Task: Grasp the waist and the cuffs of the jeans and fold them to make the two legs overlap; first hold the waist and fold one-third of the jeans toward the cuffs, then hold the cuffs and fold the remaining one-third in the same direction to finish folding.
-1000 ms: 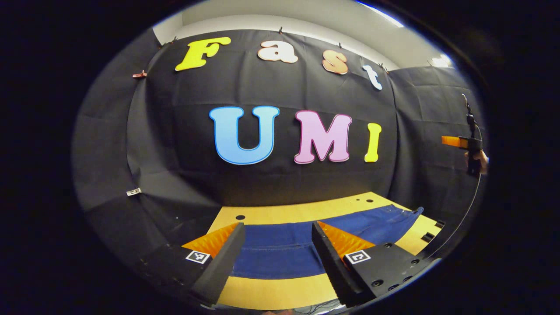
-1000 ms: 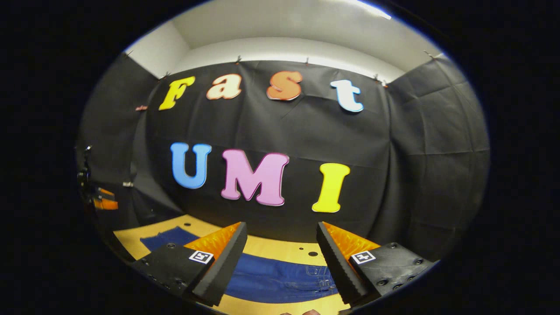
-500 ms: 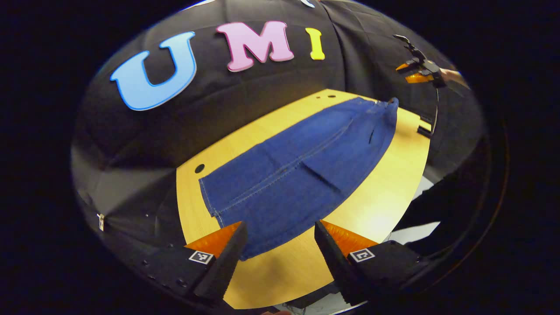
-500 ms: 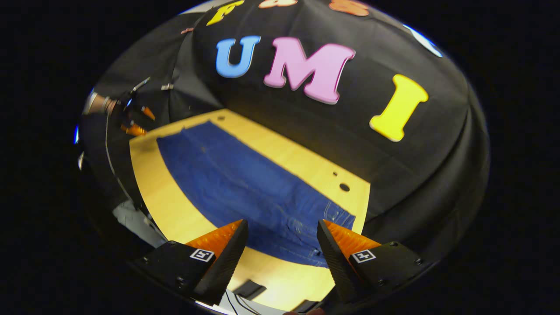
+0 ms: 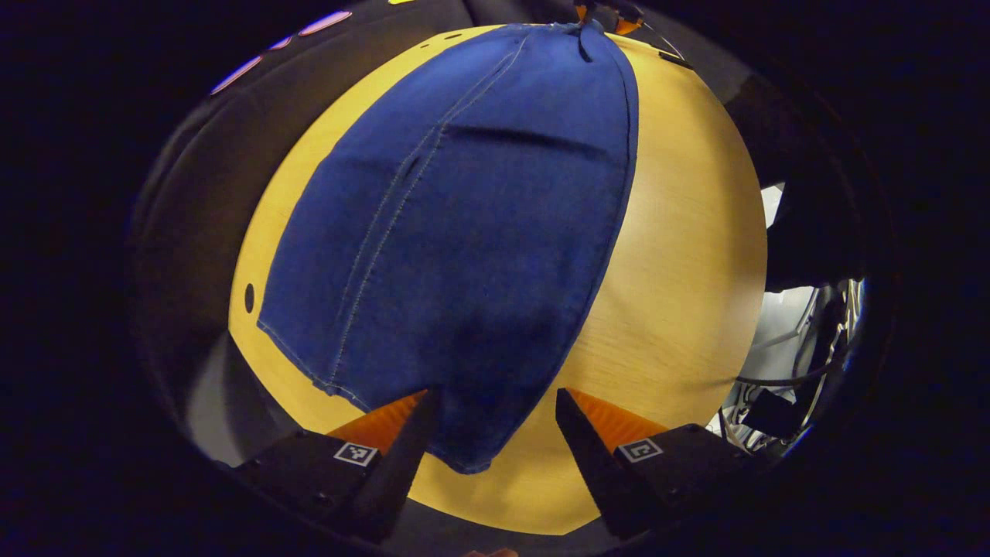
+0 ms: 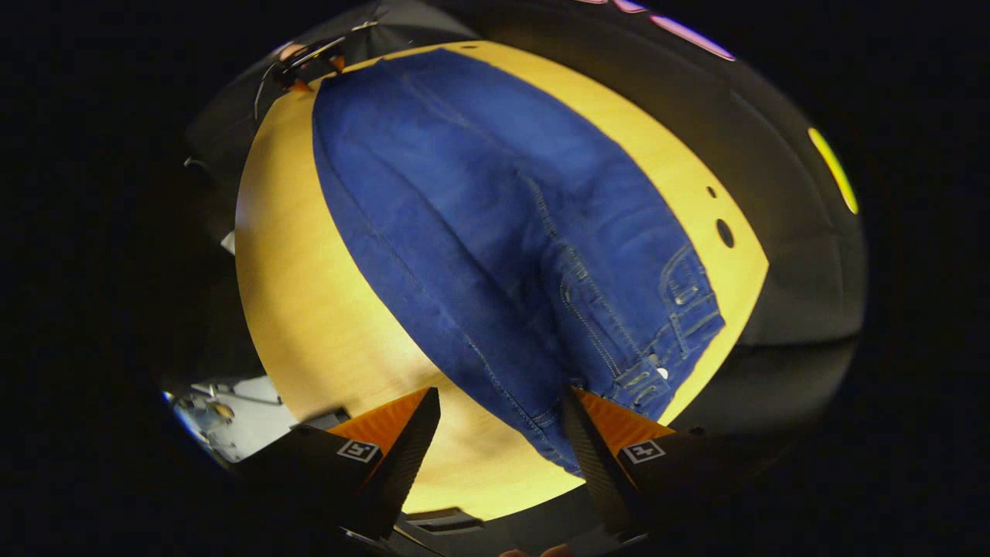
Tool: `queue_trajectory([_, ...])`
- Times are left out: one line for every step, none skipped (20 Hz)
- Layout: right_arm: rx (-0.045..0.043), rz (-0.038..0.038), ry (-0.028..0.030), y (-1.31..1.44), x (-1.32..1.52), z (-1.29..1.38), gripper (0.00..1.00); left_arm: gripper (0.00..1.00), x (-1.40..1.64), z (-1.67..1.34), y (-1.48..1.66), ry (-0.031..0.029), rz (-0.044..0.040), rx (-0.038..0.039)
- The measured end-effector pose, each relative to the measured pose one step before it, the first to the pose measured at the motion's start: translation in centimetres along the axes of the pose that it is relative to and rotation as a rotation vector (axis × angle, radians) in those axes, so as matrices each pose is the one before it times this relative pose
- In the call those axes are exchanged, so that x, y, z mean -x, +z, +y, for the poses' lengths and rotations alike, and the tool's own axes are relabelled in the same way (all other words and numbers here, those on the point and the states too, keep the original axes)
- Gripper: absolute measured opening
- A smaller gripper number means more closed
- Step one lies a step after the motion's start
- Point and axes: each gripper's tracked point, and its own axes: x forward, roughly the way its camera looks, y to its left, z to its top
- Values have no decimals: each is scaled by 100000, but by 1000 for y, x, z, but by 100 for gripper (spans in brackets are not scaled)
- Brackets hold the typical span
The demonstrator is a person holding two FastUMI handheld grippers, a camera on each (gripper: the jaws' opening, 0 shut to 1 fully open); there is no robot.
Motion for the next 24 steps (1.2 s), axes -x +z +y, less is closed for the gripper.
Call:
queue_trajectory([925, 1850, 1242, -158, -643, -18, 97, 97, -590, -203, -73, -4144, 1388, -866])
queue_trajectory([198, 2034, 1358, -228, -749, 87, 97, 97, -341, 183, 220, -2107, -1622, -780])
queue_trajectory([105, 2103, 1435, -296, -619, -136, 97, 92, -184, 46, -400, -1484, 1395, -147])
queue_trajectory([146, 2618, 1295, -482, -727, 27, 97, 91, -233, 5, -444, -1960, 1737, 270])
queue_trajectory([45, 4065, 1646, -761, -302, 149, 97, 93, 48, -78, 36, -2103, 601, 517])
queue_trajectory([99, -562, 184, 364, -257, -279, 97, 93, 322, -199, -226, -2746, 1469, 1634])
queue_trajectory([-2597, 814, -1480, -67, -119, -636, 97, 89, -86, -21, 30, -1982, 795, 2867])
queue_trajectory([-3592, 1161, -593, -143, 218, -293, 93, 90, -146, -318, -198, -1702, 2720, 1887])
queue_trajectory([-3362, -1310, -1548, 389, -300, -390, 73, 77, -2, -2, 388, 37, -1791, -1405])
queue_trajectory([-3425, -1125, -2183, 168, -13, -953, 58, 76, -383, 696, 110, 1288, -200, -994])
queue_trajectory([-4959, -2150, -295, 167, 222, -211, 43, 53, -120, 901, 234, 3873, -279, -510])
queue_trajectory([-6176, -3508, 784, 379, 87, 74, 28, 30, 104, 123, 343, 447, -1101, 3029])
queue_trajectory([-5585, 41, 1356, -190, 86, 170, 20, 6, 8, -37, -165, -263, 113, 2129])
queue_trajectory([-4607, -392, 1273, 116, 587, 119, 18, 7, 193, 173, -214, 34, 105, 3341])
queue_trajectory([-2976, -669, 355, 36, 165, 46, 18, 6, 239, 99, 204, -142, -1066, 3466])
queue_trajectory([-1442, -2501, -247, 428, 725, -120, 18, 6, 442, -24, 395, 784, -2499, 2274])
queue_trajectory([-2180, -2853, 135, 469, 816, 8, 18, 6, 658, 179, 497, -306, -2542, 2021])
queue_trajectory([-3080, -3388, 575, 672, 1006, 89, 18, 6, 1012, 567, 654, 379, -2916, 1869])
queue_trajectory([-2904, -4263, 215, 1118, 1071, -324, 18, 6, 930, 806, 588, 1458, -2512, 1849])
queue_trajectory([-3307, -4321, -286, 1395, 1153, -282, 18, 5, 758, 1532, 435, 4330, -2456, 1187])
queue_trajectory([-3752, -5655, -516, 1444, 1019, -275, 18, 6, 538, 1763, 551, 4229, -1059, 1656])
queue_trajectory([-2899, -4836, -384, 1714, 747, -295, 18, 6, 446, 834, 685, 3598, -1027, 3291])
queue_trajectory([-3078, -4679, -505, 1787, 873, -121, 17, 6, 104, 667, 1139, 2085, -1510, 5138])
queue_trajectory([-3560, -4338, -321, 1848, 581, -216, 17, 6, 456, 515, 1183, 1391, -1760, 6402])
